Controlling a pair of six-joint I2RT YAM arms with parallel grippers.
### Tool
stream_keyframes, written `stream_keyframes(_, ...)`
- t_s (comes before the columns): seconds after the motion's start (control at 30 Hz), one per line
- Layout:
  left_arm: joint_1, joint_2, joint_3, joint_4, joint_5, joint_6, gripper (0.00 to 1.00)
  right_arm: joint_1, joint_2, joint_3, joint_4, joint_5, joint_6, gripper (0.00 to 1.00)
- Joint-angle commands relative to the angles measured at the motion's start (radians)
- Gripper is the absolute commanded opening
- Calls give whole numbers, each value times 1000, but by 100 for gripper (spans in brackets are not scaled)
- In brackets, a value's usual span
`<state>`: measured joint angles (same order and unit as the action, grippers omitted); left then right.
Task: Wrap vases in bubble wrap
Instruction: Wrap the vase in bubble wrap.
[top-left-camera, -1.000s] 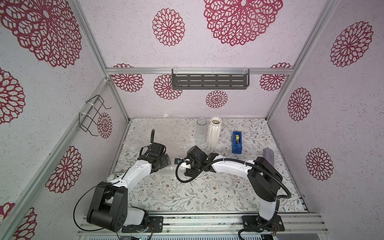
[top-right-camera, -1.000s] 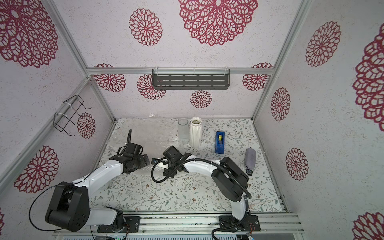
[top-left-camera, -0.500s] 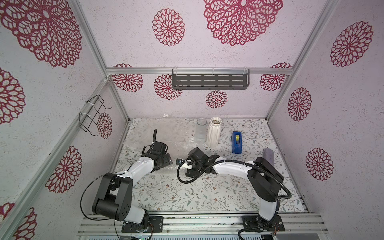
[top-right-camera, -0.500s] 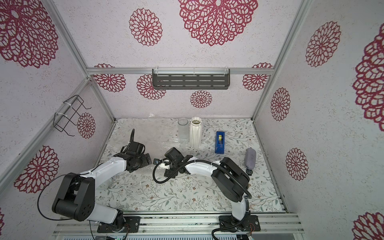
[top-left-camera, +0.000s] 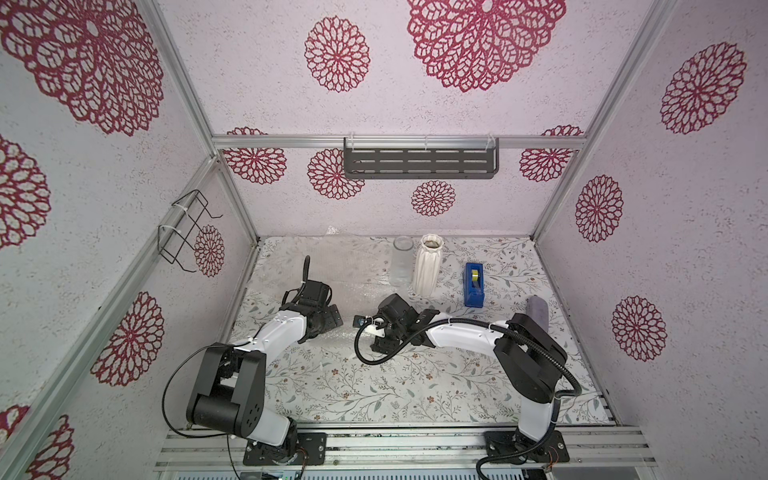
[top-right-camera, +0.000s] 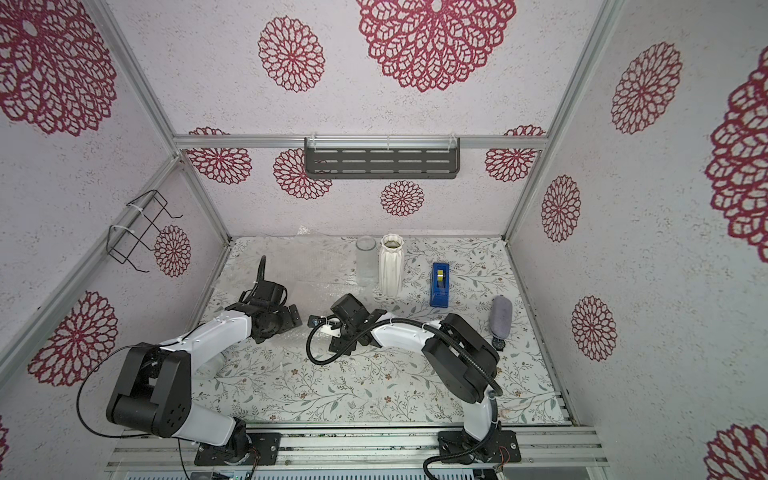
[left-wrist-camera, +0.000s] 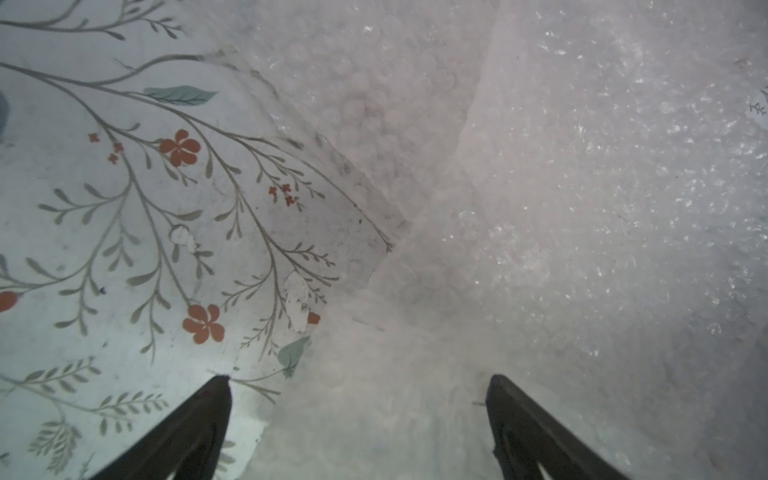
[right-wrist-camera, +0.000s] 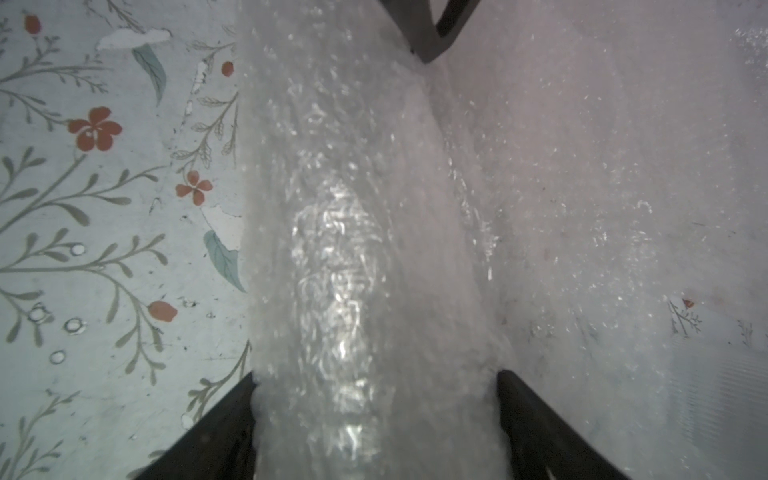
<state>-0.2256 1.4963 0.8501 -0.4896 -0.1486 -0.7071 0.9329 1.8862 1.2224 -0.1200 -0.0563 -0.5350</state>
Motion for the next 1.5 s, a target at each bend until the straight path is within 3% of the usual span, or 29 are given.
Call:
stream_keyframes(0.0, 10, -99, -5, -17, -46, -16, 98, -3, 67, -38, -185, -11, 90, 84)
stream_keyframes(0.2, 11, -271, -62, -32, -116, -47, 98, -2, 56, -32, -204, -28, 224, 79)
stream_keyframes(0.33, 12, -291, -84, -38, -99, -53, 98, -2, 47, -38, -208, -39, 328, 77)
stream_keyframes(0.9, -1, -138, -42, 41, 47, -52, 98, 38, 48, 3, -164, -71, 840, 74)
stream_keyframes(1.47, -10, -13, 6, 183, 175, -91, 98, 58, 39, -45, -32, -67, 1021, 81)
